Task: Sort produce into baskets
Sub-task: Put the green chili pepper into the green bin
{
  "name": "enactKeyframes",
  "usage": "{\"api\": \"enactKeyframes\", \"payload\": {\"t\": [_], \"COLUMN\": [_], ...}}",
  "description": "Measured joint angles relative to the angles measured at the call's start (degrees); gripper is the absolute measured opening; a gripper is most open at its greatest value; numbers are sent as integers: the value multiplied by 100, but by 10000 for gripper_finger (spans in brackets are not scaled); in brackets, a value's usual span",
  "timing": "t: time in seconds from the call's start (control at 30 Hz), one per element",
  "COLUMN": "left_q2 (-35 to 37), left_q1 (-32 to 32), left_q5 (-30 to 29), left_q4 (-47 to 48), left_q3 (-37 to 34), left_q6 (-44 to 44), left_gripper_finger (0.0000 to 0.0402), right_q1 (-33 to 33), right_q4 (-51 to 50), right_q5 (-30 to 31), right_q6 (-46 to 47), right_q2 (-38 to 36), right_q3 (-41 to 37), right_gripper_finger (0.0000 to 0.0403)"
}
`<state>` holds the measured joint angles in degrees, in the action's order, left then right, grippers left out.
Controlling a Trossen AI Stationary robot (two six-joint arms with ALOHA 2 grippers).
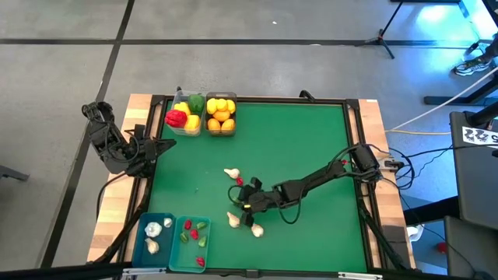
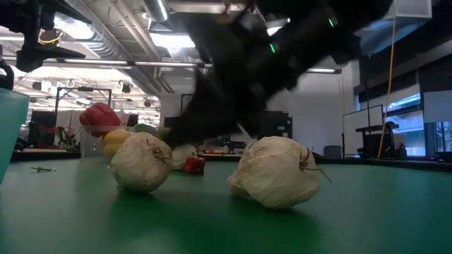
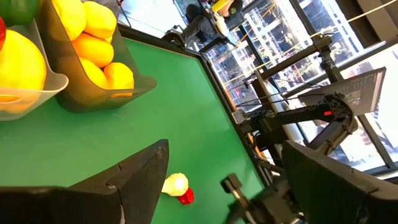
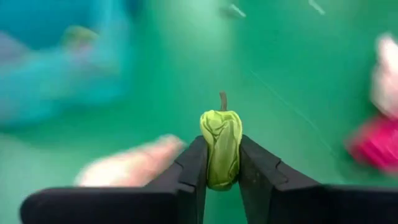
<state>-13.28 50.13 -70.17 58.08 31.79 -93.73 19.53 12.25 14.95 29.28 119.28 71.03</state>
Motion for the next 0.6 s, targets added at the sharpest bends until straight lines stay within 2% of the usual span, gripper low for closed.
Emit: {"api": "enactKeyframes", "payload": {"t": [0.1,0.33,0.4,0.6], "left_q2": [-1,0,0,0], "left_q1": [1,1,0,0], "left_q5": [0,0,0,1], "left_q4": [0,0,0,1], "left_q3": [0,0,0,0], "left_q6": [0,7,4,-28], "left_gripper_finger": [306,306,306,306], "right_q1": [0,0,0,0], "right_q4": [188,184,175,-19], "right_q5": [-277,-331,-364,-1083], "right_q6": [-469,-1557,-1768,-1950], "right_q2": [0,35,144,862], "right_q3": [415,1535,1905,3109], "right_gripper_finger": [70,73,73,73]}}
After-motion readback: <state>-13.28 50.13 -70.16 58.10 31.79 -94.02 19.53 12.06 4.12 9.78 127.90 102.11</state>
